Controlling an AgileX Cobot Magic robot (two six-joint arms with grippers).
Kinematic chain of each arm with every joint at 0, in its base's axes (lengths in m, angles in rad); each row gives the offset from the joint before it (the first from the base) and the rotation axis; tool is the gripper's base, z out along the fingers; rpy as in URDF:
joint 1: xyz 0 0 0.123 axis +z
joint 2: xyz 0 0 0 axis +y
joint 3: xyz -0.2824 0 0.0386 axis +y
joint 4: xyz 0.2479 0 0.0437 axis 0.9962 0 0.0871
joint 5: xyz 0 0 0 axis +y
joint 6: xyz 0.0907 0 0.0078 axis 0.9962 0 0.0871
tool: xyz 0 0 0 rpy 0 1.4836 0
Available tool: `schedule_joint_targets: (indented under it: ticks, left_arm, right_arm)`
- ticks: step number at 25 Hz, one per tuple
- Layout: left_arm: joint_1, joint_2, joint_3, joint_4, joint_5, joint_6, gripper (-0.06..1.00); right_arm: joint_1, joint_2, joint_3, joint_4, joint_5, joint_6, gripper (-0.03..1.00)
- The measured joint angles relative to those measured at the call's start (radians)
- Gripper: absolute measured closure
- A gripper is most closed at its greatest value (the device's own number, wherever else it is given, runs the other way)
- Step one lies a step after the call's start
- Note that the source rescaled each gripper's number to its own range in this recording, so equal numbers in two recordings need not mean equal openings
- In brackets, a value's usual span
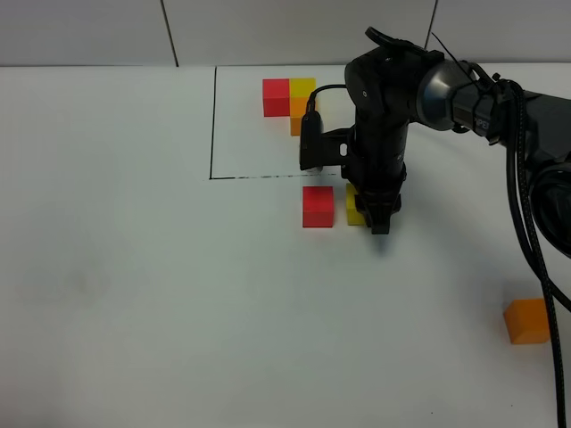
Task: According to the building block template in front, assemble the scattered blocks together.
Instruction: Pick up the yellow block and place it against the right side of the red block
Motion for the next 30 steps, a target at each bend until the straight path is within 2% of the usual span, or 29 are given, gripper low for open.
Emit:
schedule_joint_targets:
  ticks: [30]
  left_arm:
    - [0.0,0.0,0.0,0.0,0.001,0.001,0.23]
  right_arm:
    - [-0.005,0.024,0.0,0.054,-0.024,-0.009,0.97]
